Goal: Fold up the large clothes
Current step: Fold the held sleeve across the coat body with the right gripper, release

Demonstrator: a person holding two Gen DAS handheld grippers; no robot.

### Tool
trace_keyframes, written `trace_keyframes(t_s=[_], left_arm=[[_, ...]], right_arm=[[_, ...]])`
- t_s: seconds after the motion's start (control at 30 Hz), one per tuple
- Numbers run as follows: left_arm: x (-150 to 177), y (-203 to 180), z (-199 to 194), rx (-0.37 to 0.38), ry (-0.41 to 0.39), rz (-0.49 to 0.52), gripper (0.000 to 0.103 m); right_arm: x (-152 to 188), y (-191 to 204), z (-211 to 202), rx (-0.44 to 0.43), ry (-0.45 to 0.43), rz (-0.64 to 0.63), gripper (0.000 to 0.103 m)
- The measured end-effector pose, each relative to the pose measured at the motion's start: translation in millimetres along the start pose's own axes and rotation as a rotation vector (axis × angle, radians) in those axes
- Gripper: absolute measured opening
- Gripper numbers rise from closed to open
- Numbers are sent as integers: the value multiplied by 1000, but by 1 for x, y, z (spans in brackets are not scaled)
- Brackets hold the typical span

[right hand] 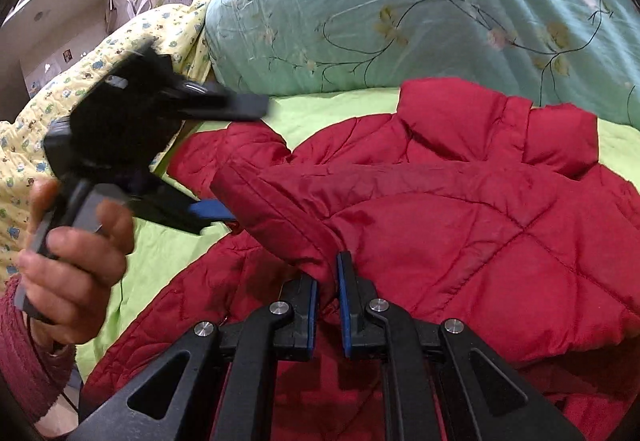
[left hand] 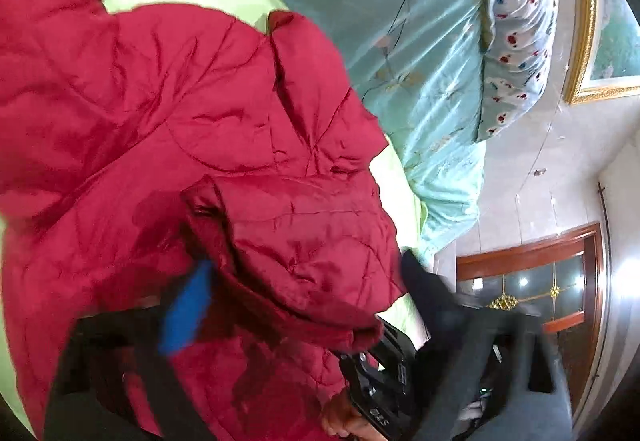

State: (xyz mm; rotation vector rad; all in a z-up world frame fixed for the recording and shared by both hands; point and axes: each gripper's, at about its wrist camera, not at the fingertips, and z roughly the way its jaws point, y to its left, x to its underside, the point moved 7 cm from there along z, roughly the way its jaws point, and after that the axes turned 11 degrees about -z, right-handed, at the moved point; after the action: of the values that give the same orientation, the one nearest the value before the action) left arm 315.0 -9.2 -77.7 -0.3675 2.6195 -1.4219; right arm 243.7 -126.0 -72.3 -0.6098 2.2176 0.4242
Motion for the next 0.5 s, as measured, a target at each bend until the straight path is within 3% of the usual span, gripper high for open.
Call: trace_keyframes(t_s=[0.07, 0.17, 0.27, 0.4, 0.5], left_arm=[[-3, 4, 4, -20, -5, 8, 45], [-8, 7, 5, -8, -5, 15, 19], [-13, 6, 4, -28, -22, 51, 12], [-23, 4, -4, -201, -120, 202, 10], [-29, 2, -12, -337, -195, 334, 9]], right_arm=[[1, -2, 1, 13, -1, 2, 10], [1, -6, 2, -5, -2, 21, 15], [6, -8, -2, -41, 6, 45, 18], [16, -22, -26, -25, -4, 84, 33], [22, -51, -52, 53, -42, 126, 36]])
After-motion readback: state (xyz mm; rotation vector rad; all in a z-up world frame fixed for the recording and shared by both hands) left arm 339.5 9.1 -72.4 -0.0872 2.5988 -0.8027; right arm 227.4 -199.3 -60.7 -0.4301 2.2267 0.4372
